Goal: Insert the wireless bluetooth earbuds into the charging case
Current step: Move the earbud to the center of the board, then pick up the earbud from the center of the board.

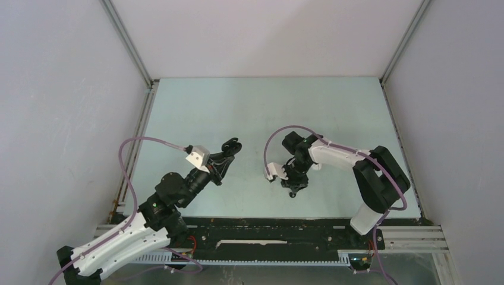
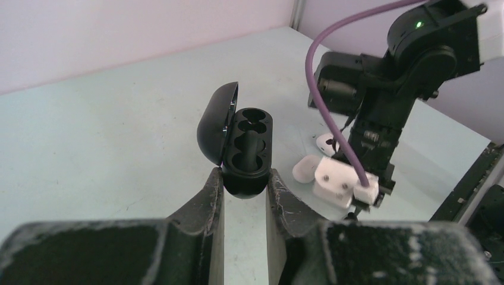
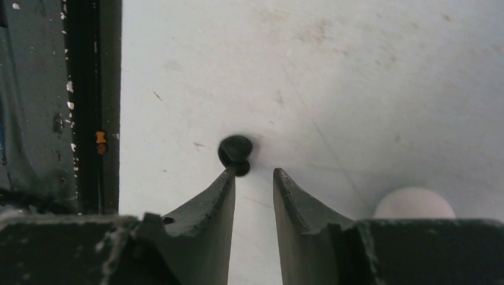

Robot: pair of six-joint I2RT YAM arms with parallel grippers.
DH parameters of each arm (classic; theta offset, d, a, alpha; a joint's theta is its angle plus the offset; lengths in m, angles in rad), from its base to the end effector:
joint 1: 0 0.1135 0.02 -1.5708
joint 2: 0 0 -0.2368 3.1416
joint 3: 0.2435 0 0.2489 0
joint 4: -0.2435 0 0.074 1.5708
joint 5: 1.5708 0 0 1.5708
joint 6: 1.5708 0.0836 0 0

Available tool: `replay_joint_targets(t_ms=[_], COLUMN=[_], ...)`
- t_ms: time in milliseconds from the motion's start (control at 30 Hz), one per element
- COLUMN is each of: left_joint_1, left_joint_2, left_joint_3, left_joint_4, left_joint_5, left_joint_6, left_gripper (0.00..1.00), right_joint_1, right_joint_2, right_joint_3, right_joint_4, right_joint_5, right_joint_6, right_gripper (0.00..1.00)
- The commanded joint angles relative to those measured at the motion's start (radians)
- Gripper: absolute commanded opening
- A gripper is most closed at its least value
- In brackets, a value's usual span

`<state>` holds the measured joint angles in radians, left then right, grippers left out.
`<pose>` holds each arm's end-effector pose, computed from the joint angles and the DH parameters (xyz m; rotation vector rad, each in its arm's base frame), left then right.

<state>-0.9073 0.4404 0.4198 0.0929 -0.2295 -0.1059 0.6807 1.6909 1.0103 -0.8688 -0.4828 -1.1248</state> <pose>0.1403 -0.1486 0.2807 0.4202 1.4756 -0.6408 0.1909 0.2045 0.0952 -2.3082 1.8115 0.6977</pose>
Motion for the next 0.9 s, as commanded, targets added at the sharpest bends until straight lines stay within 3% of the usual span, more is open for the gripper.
replay_joint_targets(t_ms=[0, 133, 300, 433, 867], left_joint_1=[0.007, 0.007, 0.006, 0.006, 0.006], left_joint_2=[0.026, 0.040, 0.054, 0.057, 0.039], left_joint_3=[0.035, 0.042, 0.032, 0.022, 0.022], left_joint_4=[0.007, 0.007, 0.016, 0.028, 0.014], left_joint_5=[-0.013, -0.024, -0.034, -0.031, -0.041], left_joint_6=[-0.007, -0.002, -0.011, -0.032, -0.034], left_gripper=[0.01, 0.01, 0.01, 0.01, 0.02], right_joint_1=[-0.074, -0.092, 0.003, 0.057, 0.071], right_joint_2=[-0.090, -0.220, -0.369, -0.347, -0.234], right_joint_3=[0.033, -0.052, -0.223, -0.265, -0.272], right_joint_4=[0.032, 0.073, 0.173, 0.213, 0.316], right_joint_5=[-0.072, -0.119, -0.056, -0.018, 0.015], right_joint_6=[0.056, 0.043, 0.012, 0.012, 0.023], right_gripper=[0.33, 0.31, 0.23, 0.21, 0.22])
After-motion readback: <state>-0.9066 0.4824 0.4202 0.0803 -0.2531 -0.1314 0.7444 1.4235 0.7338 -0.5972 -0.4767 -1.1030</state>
